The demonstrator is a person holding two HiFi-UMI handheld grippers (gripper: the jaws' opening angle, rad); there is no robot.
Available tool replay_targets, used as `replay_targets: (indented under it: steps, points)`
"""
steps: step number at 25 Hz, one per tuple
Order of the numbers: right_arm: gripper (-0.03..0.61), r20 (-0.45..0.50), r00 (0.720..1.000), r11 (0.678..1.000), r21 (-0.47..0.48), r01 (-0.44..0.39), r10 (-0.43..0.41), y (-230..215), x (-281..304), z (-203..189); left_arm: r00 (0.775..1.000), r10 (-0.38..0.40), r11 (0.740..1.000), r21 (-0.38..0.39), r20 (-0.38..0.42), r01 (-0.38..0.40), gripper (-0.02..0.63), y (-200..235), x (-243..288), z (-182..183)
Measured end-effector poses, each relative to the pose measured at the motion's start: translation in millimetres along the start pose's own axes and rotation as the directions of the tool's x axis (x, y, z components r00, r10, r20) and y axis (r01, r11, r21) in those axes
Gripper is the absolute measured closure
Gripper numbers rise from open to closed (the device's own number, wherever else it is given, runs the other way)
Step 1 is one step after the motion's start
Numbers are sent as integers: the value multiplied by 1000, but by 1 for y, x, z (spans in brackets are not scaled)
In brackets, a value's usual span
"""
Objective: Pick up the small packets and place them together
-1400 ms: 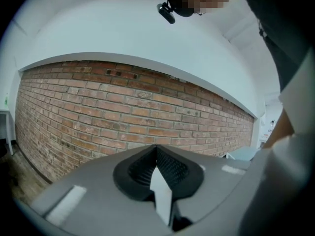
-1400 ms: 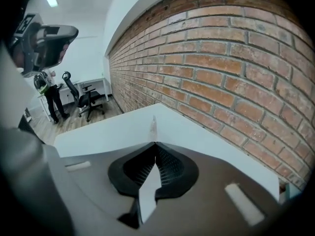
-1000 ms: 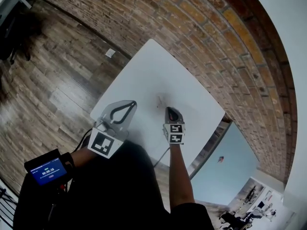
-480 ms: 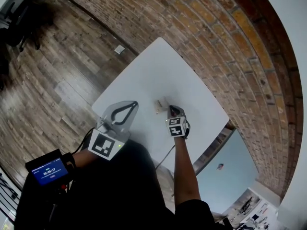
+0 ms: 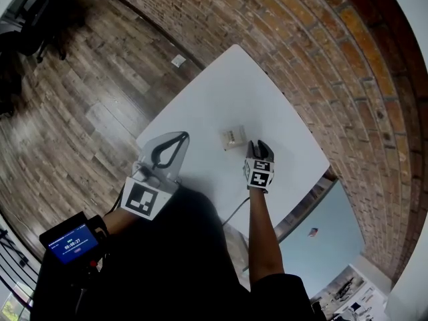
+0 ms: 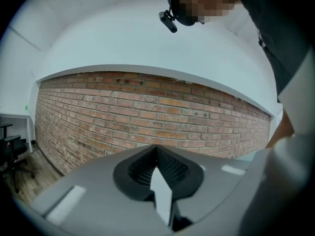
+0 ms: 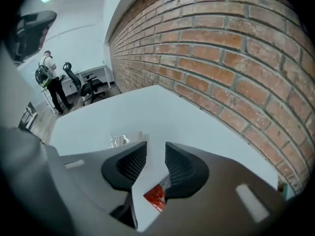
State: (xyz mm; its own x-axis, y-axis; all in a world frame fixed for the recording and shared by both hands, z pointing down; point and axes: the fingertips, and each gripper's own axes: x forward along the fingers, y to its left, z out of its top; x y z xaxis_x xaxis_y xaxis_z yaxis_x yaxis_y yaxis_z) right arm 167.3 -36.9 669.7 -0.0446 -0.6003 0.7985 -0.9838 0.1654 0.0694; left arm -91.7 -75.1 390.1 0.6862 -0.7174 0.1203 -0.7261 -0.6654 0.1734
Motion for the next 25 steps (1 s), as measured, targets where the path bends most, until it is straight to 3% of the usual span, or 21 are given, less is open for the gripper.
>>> replay_targets:
  steps: [3,6,10,20,25]
  points:
    - [433,-2,1000,1000,-4,-30,30,28,1,-7,1000,-15,1000,-2,-7,15,614,-2,1,-2]
    - [397,-13,999,997,51,-52,53,53,11,-10,999,-27,1000,-4,-26,27,614,-1,3,-7]
    - [393,-50,997,998,40,-55,57,72,30,-8,997,-52,999,-7,-49,52,614,-2,4,-12]
    - [377,-108,993,999,5,-46,47,76,50,-8,996,-57,998,-20,-66,56,614,9,3,-15]
    - [373,-132,990,994,-91,-65,52,77,52,-15,995,-65,997,-34,-80,63,614,11,4,-19]
